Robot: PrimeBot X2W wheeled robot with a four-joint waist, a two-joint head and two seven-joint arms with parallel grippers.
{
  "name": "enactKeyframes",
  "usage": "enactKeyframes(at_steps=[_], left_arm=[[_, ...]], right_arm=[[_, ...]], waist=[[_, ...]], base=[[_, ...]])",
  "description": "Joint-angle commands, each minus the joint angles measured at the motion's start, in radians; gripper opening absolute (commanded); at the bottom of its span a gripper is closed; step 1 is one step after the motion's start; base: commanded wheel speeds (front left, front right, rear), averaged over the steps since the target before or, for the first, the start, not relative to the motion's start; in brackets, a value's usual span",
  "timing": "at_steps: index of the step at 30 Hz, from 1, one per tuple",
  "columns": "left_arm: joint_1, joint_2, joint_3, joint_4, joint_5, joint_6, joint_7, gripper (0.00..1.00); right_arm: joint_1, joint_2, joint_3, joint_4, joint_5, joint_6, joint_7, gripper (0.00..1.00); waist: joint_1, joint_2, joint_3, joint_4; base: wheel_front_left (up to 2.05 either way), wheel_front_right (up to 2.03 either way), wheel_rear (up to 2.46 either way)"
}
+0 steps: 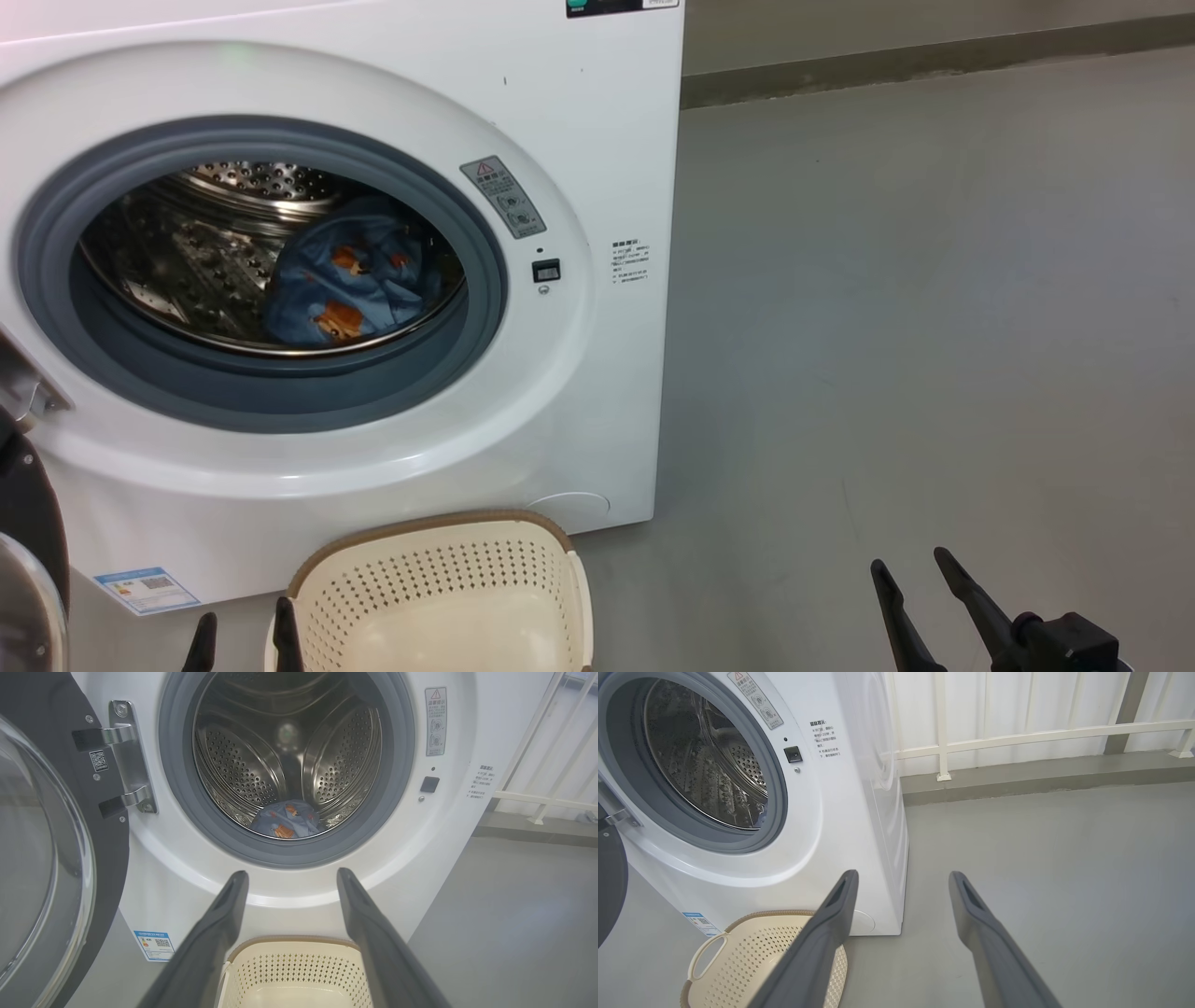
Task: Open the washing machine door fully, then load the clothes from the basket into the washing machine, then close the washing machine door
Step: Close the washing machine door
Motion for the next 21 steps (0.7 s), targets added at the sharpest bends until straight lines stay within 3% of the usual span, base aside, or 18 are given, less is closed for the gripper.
enactKeyframes(at_steps=[1,12,21], left_arm=[[-0.028,0.008,0.034,-0.028,-0.002,-0.003,-0.006,1.00],[-0.031,0.008,0.042,-0.030,0.004,0.005,-0.006,1.00],[-0.032,0.008,0.037,-0.028,0.002,0.017,-0.006,1.00]], right_arm=[[-0.016,-0.009,0.016,-0.027,-0.009,0.002,-0.012,1.00],[-0.016,-0.011,0.016,-0.030,-0.009,0.002,-0.012,1.00],[-0.020,-0.013,0.018,-0.028,-0.009,0.002,-0.012,1.00]], waist=[[0.0000,-0.0001,0.000,0.000],[0.0000,-0.0001,0.002,0.000],[0.0000,-0.0001,0.006,0.000]], base=[[0.00,0.00,0.00],[-0.13,0.13,0.00],[-1.16,1.16,0.00]])
